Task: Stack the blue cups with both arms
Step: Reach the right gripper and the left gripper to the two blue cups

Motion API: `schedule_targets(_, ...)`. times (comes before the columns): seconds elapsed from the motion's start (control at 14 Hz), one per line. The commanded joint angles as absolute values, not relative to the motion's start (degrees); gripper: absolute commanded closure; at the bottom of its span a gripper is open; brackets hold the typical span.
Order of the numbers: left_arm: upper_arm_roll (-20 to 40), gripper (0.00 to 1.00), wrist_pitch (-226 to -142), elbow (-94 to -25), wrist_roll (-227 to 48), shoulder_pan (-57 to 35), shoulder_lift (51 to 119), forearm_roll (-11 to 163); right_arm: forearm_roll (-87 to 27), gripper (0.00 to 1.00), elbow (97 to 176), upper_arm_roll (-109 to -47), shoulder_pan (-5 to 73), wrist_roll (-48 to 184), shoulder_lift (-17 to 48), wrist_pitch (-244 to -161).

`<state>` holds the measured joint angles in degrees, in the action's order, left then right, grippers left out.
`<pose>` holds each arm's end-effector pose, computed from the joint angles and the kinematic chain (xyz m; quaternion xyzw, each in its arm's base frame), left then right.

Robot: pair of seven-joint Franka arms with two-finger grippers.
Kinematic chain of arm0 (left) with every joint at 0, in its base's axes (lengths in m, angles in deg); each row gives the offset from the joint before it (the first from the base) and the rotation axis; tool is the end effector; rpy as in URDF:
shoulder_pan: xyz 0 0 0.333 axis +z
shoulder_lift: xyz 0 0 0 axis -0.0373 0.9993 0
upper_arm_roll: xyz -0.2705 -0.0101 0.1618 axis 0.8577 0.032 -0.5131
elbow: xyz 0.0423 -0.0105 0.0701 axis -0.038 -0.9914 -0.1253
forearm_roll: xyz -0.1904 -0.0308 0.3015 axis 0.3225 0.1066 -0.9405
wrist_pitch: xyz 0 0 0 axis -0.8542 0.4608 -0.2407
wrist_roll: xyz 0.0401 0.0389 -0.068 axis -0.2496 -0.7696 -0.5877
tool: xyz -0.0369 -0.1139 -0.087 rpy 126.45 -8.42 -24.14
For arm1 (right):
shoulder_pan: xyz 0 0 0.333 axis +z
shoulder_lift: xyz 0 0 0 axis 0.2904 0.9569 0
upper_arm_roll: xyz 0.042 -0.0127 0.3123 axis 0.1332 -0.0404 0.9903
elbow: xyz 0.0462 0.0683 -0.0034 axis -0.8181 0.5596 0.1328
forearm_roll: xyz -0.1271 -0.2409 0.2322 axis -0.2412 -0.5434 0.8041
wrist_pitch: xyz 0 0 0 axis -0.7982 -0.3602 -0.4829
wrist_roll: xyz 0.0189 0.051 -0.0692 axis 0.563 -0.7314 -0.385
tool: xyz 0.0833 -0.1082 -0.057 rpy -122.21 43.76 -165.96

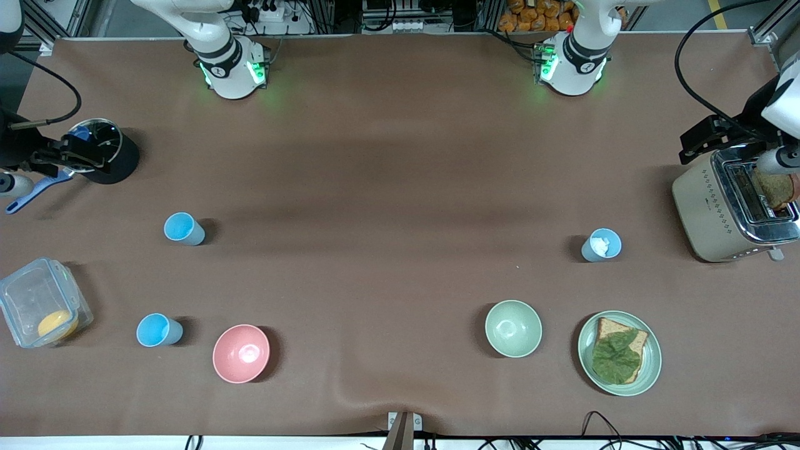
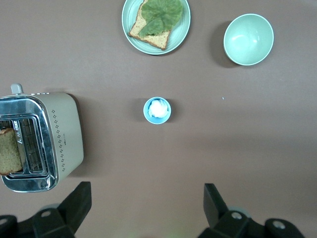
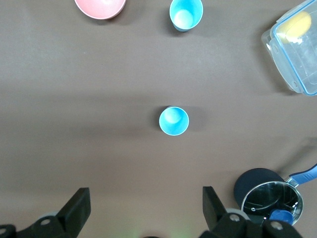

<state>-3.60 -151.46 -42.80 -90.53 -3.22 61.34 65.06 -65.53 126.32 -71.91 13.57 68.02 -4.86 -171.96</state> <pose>0.5185 -0.0477 0.6065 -0.9998 -0.0147 0.0061 0.0142 0.5199 -0.0188 0.5611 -0.9980 -0.0218 0.0562 0.0188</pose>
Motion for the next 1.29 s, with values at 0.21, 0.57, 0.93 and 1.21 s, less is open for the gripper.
schedule_targets(0.21, -3.9, 0.0, -150.1, -43.6, -88.9, -2.4, 63.4, 65.3, -64.9, 0.0, 125.4, -71.9, 13.5, 68.1, -4.7, -171.2)
schedule_targets(0.57, -4.1, 0.0, -161.3, -54.2, -88.7, 0.2, 67.6, 65.0, -65.2, 0.0, 125.4, -71.9, 13.7, 67.6, -3.7, -171.2)
schedule_targets(0.93, -3.9, 0.0, -182.5, -71.8, -86.9, 2.9, 67.9, 65.1, -65.2, 0.0, 125.3, -71.7, 17.3, 67.4, 1.7, -171.9)
schedule_targets(1.21, -3.8, 0.0, -194.8, -77.3, -84.3, 5.3, 73.5, 65.0, -64.7, 0.0, 125.1, -71.7, 19.9, 65.6, 9.9, -175.0)
